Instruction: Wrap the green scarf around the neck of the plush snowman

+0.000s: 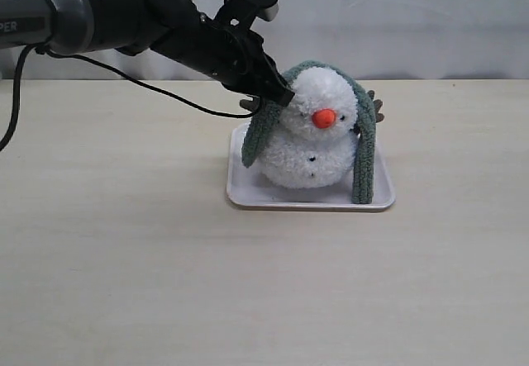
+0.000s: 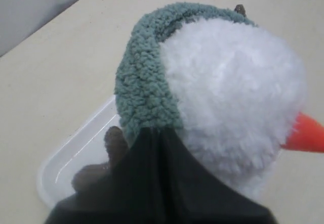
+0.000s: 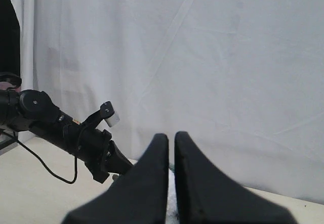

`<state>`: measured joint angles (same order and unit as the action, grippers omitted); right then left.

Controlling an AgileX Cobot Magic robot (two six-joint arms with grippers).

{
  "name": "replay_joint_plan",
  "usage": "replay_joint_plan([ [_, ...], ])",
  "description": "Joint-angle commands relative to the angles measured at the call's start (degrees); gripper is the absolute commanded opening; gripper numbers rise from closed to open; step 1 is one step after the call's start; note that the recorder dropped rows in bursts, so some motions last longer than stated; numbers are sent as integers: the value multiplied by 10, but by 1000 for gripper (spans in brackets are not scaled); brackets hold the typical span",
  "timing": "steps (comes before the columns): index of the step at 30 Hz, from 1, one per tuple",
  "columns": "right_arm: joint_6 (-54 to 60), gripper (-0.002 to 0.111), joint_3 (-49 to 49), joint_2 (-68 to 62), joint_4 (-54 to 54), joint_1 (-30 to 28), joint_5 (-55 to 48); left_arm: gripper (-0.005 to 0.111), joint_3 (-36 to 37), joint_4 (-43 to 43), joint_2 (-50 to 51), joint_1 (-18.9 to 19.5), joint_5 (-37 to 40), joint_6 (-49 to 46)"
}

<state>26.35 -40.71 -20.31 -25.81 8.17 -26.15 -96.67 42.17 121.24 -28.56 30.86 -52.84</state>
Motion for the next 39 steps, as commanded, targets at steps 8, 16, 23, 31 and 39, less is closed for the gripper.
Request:
replay_joint_plan([
  [8, 0, 4, 1, 2, 2, 0, 6, 0, -2, -158, -6, -1, 32, 221],
  [16, 0, 4, 2, 2, 8, 0, 6, 0, -2, -150, -6, -13, 65, 227],
  [23, 0, 4, 4, 2, 8, 0, 9, 0, -1, -144, 10, -40, 24, 227],
  [31, 0, 4, 4, 2, 9, 0, 9, 0, -1, -177, 25, -47, 15, 228],
  [39, 0, 4, 4, 2, 9, 0, 9, 0, -1, -203, 25, -47, 33, 236],
])
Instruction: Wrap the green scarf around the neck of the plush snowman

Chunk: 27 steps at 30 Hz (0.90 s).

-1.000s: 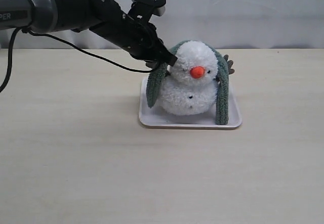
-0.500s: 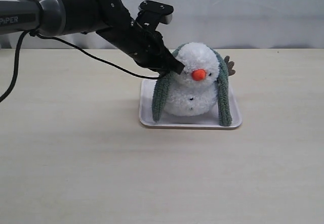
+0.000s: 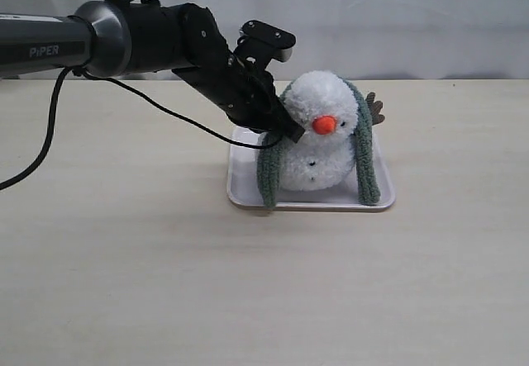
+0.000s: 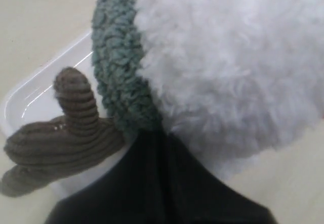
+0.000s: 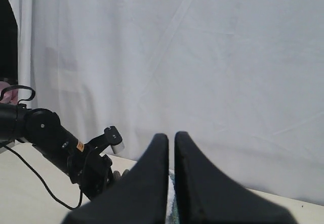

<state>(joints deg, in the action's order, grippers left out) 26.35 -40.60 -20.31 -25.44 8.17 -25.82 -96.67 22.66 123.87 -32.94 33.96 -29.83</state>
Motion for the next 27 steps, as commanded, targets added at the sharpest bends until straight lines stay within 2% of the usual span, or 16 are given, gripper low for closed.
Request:
replay_joint_plan([
  [1, 0, 4, 3, 2, 5, 0, 6, 0, -1, -10, -1, -3, -1, 5],
  [8, 0, 4, 3, 2, 5, 0, 6, 1, -1, -10, -19, -3, -47, 7],
  [10, 0, 4, 3, 2, 5, 0, 6, 5, -1, -16, -30, -3, -59, 7],
  [14, 0, 4, 3, 2, 5, 0, 6, 27, -1, -25, -45, -3, -61, 7],
  [15, 0, 4, 3, 2, 5, 0, 6, 39, -1, -25, -48, -3, -61, 7],
  [17, 0, 4, 3, 2, 5, 0, 6, 51, -1, -25, -48, -3, -63, 7],
  [19, 0, 4, 3, 2, 5, 0, 4, 56, -1, -25, -48, -3, -76, 5],
  [27, -2, 4, 3, 3, 13, 0, -10, 55, -1, 6, -48, -4, -148, 5],
])
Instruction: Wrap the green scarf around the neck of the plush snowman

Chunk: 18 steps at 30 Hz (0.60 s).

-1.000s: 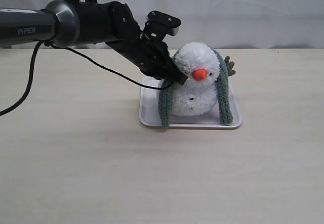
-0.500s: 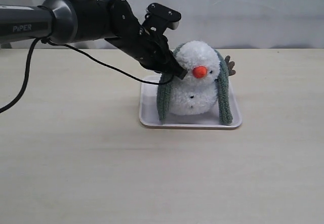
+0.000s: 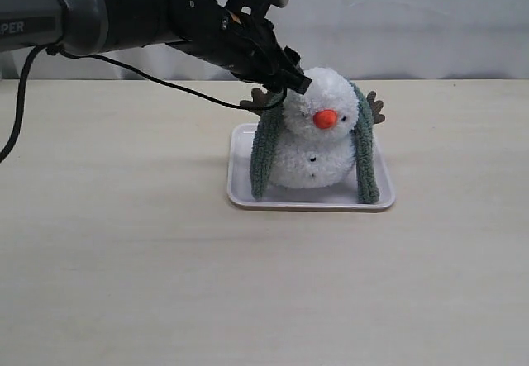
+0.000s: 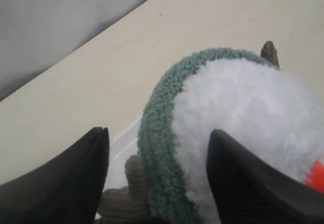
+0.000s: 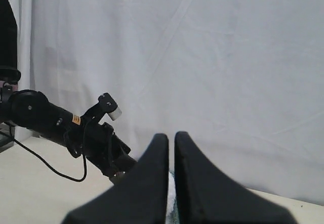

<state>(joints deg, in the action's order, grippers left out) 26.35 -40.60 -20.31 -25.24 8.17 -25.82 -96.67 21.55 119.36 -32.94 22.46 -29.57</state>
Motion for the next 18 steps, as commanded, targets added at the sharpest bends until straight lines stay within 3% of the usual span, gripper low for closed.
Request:
replay_joint_plan([
  [1, -2, 4, 5, 8, 23, 0, -6, 55, -1, 16, -3, -4, -33, 3],
  [10, -2, 4, 28, 81, 17, 0, 32, 52, -1, 47, 2, -4, -143, 3],
  [18, -2, 4, 34, 85, 21, 0, 38, 8, -1, 46, 2, -7, -113, -12],
])
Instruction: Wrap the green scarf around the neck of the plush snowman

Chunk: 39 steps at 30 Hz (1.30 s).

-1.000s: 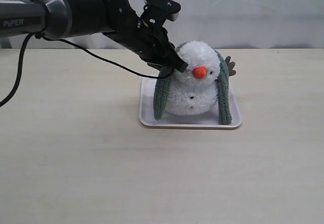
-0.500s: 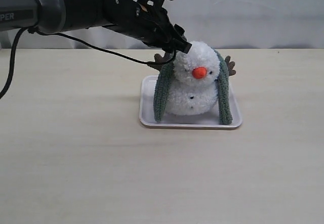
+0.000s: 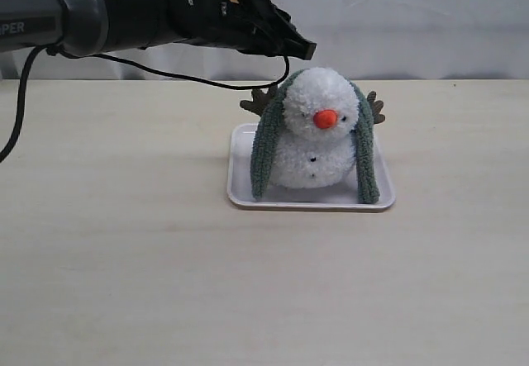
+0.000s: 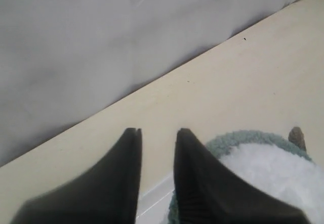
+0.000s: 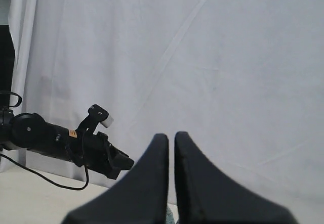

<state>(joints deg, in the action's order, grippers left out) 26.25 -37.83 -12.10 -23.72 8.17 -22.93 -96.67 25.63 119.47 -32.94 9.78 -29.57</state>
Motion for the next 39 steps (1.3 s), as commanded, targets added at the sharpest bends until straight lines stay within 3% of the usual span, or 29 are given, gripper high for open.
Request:
replay_joint_plan([
  [1, -1, 4, 6, 3, 6, 0, 10, 5, -1, 6, 1, -8, 18, -23],
  [3, -1, 4, 6, 3, 6, 0, 10, 0, -1, 4, 1, -14, 29, -44],
  [12, 8, 4, 36, 21, 10, 0, 48, 0, -1, -6, 3, -37, 69, -113],
  [18, 8, 4, 51, 55, 7, 0, 71, 0, -1, -15, 10, -38, -53, -124],
  [21, 8, 4, 63, 63, 7, 0, 88, 0, -1, -12, 19, -38, -73, -122],
  [39, 5, 4, 66, 70, 7, 0, 93, 0, -1, -52, 32, -38, 180, -233],
])
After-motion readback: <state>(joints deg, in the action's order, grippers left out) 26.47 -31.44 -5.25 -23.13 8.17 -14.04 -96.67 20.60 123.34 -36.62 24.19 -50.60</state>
